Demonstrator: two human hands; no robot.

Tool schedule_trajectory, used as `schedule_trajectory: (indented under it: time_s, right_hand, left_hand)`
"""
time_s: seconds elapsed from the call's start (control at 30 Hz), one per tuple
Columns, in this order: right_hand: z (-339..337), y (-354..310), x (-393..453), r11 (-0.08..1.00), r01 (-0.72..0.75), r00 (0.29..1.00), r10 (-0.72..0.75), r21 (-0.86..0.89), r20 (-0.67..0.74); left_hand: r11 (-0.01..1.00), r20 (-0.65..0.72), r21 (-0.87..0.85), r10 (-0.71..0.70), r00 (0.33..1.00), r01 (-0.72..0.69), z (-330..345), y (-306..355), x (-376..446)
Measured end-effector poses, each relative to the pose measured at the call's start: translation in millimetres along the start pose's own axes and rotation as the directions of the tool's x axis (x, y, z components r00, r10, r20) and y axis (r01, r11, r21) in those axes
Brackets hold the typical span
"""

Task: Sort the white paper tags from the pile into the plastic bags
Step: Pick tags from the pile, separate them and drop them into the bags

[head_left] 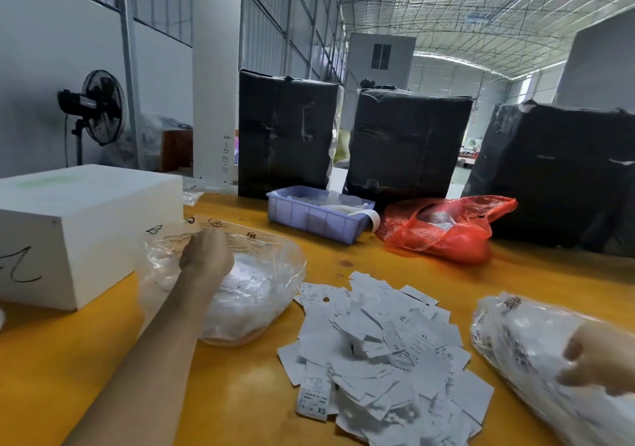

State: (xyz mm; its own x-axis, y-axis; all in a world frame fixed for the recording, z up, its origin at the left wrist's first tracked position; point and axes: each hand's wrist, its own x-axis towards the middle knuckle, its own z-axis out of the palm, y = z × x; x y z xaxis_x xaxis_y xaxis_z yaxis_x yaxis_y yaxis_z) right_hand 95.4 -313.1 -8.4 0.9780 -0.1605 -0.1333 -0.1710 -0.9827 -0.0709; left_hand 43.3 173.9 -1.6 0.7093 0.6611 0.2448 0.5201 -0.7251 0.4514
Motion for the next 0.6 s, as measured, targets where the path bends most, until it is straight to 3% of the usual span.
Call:
schedule_trajectory:
  time_s: [0.1,0.27,0.47,0.6]
  right_hand:
    - [5,-8,-10,0.995,0.005,1.0,-0.008,-0.103,-0.03]
    - [5,-6,-11,0.988,-0.004,0.968,0.043,0.155,-0.248]
    - [-9,-1,-14,0.95,0.007,0.96,0.081,0.313,-0.268]
    - [-27,-5,-28,0.919,0.066,0.932,0.083,0.388,-0.354]
  left_hand:
    - [0.999,-0.033,0.028,0.034,0.999,-0.033,-5,15,-4]
    - [0.971,-0.033,-0.048,0.233,0.972,-0.234,-2,55,-27]
    - [0.833,-0.03,-0.234,0.51,0.86,-0.502,15,100,-77]
    - [0.72,0.041,-0.381,0.64,0.768,-0.58,27,115,-104]
